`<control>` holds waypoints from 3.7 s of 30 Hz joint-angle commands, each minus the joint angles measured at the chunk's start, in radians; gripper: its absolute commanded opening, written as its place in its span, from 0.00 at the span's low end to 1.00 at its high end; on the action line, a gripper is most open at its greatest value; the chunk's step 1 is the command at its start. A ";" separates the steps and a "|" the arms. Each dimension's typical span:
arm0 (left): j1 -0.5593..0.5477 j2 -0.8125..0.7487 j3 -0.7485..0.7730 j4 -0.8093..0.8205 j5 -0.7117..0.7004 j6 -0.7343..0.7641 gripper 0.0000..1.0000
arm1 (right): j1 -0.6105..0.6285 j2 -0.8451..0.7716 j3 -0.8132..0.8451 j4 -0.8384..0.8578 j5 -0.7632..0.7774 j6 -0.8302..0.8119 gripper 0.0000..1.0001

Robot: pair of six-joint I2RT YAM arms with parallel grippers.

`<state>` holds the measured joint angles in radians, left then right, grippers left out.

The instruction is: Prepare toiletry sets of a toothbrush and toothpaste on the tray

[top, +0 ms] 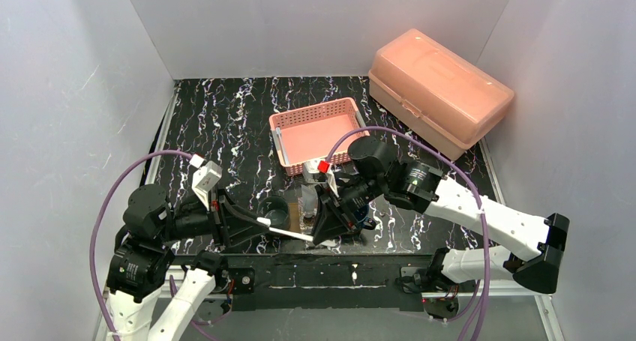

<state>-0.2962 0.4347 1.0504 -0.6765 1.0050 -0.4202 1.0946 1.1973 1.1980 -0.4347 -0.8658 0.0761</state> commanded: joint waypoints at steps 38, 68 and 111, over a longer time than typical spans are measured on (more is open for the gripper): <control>0.005 0.138 0.128 -0.307 -0.360 0.064 0.00 | -0.006 -0.096 0.030 0.029 0.787 0.077 0.63; -0.382 0.292 0.252 -0.525 -0.867 0.222 0.00 | -0.027 -0.005 0.049 0.079 0.768 0.094 0.63; -1.239 0.510 0.349 -0.348 -1.677 -0.101 0.00 | -0.039 -0.113 0.049 -0.007 0.911 0.061 0.63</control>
<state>-1.5230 0.9798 1.4307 -1.0763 -0.5503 -0.4923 1.0603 1.1248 1.2236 -0.4561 0.0021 0.1505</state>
